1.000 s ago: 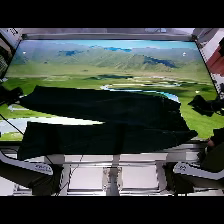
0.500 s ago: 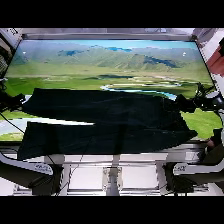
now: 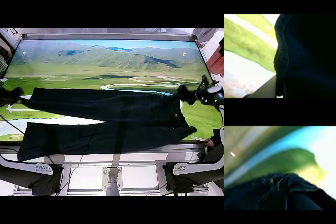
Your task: Fold the clothes and pants, and hang the long-sleeved shirts on hangers.
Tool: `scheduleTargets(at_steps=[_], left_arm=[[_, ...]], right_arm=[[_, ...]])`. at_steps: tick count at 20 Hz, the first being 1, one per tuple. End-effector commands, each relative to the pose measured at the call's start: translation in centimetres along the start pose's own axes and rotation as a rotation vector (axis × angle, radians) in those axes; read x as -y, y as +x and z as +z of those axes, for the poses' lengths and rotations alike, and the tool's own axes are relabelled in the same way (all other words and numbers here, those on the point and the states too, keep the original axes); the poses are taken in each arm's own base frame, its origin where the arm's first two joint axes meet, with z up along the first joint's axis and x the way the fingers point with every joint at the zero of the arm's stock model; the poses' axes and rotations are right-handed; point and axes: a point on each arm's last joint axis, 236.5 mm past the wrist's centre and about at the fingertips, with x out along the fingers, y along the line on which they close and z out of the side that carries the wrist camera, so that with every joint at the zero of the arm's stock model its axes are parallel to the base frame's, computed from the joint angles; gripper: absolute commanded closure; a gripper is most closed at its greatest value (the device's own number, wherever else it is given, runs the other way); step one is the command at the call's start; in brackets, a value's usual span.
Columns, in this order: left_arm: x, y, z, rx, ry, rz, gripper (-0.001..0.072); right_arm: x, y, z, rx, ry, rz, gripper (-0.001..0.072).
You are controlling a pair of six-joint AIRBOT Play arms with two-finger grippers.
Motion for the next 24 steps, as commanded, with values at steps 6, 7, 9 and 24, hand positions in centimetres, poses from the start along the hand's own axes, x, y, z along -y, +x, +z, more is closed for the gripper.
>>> scheduleTargets(at_steps=[6, 7, 9, 24], left_arm=[[2.0, -2.1, 5.4, 0.255, -0.098, -0.060, 0.0681], [2.6, -2.1, 5.9, 0.272, -0.097, -0.073, 0.0681], [4.0, -1.3, 6.1, 0.275, -0.092, -0.087, 0.0681], [-3.2, -1.1, -1.3, -0.038, -0.023, 0.174, 0.0321]], right_arm=[[-5.7, -0.2, 9.9, 0.159, 0.020, 0.142, 0.0681], [-5.8, 0.8, 9.8, 0.145, 0.025, 0.144, 0.0681], [-6.3, 3.4, 8.8, 0.098, 0.015, 0.147, 0.0681], [0.6, -3.8, 5.5, -0.283, -0.095, -0.112, 0.0424]])
